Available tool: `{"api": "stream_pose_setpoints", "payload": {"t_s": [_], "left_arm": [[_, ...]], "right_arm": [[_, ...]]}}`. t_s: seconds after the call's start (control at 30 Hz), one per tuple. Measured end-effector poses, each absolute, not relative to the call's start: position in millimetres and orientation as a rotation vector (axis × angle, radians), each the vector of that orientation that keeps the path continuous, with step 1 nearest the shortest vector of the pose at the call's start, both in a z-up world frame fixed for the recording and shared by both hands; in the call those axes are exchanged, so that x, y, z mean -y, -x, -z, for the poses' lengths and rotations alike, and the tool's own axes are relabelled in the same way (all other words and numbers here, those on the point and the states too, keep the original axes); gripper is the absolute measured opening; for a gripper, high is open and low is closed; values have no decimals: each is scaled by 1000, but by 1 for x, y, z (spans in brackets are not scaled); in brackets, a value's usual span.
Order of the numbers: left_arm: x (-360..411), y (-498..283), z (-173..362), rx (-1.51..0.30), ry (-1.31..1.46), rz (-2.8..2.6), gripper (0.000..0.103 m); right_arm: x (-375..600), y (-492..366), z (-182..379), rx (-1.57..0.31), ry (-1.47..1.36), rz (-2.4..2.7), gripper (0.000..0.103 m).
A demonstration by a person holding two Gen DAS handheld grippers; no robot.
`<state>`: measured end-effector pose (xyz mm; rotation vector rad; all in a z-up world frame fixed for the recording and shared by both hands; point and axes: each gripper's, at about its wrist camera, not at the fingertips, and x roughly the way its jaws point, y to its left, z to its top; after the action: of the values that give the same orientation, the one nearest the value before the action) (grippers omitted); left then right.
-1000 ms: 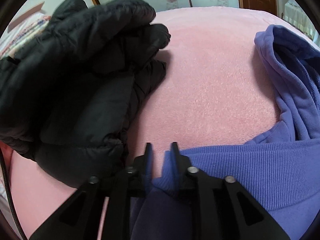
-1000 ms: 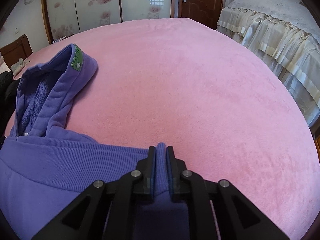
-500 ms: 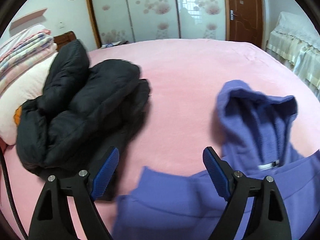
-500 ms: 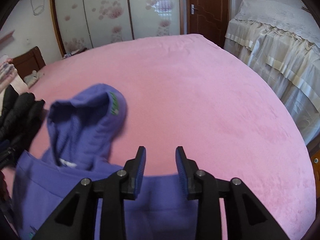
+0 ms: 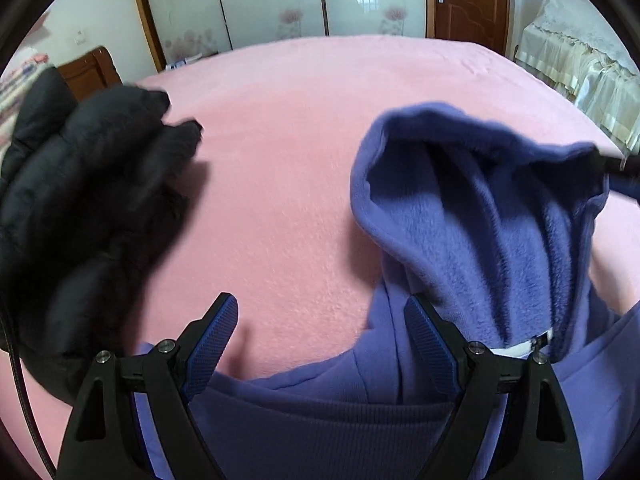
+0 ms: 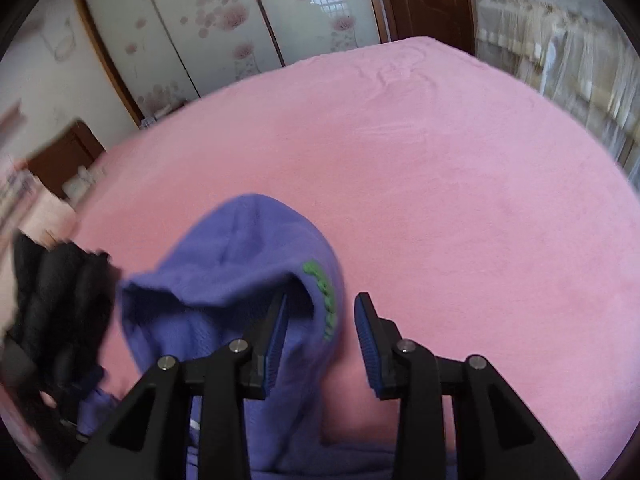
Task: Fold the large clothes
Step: 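Grasp the hood tip by its green patch with the right tool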
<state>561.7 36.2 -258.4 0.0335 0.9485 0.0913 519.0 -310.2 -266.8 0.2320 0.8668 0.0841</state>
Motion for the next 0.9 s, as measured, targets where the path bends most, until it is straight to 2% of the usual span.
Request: {"api": "stream_pose_setpoints", "payload": {"t_s": [0.17, 0.47, 0.6, 0.77, 0.83, 0.9], "left_arm": [[-59, -559, 276, -959, 121, -28, 85], [-72, -554, 286, -919, 198, 1, 85], [-80, -551, 287, -910, 215, 8, 85], [-81, -553, 291, -900, 220, 12, 85], [-78, -544, 288, -899, 229, 15, 85], [-80, -544, 289, -899, 236, 19, 85]], "right_arm": [[332, -520, 261, -755, -489, -172, 38], [316, -572, 303, -1014, -355, -61, 39], [318, -575, 324, -1059, -349, -73, 51], [323, -576, 335, -1095, -381, -95, 53], [325, -582, 339, -1116, -410, -107, 59], [323, -585, 342, -1120, -445, -140, 59]]}}
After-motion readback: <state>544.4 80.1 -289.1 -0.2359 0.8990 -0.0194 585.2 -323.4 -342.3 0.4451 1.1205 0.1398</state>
